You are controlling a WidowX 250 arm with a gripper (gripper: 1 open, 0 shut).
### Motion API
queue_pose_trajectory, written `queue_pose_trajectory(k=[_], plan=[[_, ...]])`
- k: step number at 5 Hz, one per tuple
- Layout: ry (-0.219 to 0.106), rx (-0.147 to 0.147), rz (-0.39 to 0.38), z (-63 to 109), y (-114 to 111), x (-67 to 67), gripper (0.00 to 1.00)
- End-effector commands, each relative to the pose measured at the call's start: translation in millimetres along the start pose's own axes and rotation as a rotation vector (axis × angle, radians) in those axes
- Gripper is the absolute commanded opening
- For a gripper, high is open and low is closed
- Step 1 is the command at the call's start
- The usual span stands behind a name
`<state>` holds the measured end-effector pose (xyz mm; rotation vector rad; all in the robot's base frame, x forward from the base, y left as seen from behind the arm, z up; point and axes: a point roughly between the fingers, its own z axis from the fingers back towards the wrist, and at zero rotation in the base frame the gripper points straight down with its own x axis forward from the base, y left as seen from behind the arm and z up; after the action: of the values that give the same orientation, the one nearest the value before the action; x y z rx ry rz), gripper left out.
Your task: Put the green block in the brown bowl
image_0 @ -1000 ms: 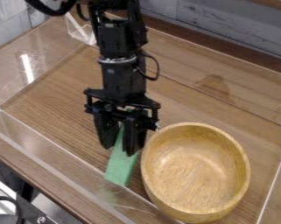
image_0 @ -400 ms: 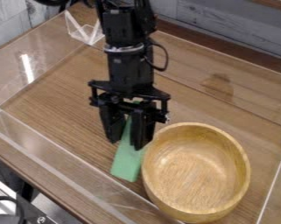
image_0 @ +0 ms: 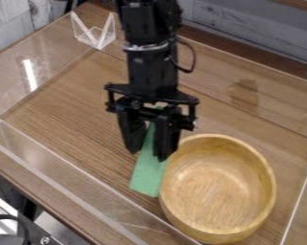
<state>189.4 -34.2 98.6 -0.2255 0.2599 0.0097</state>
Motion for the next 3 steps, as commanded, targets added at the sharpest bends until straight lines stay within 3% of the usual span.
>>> queue_pose_trajectory(k=[1,3], plan=[[-0.072,-0.001,-0.023,16.4,-13,4.8,0.0],[-0.084,0.003,-0.043,17.2,-27,3.4,0.0]])
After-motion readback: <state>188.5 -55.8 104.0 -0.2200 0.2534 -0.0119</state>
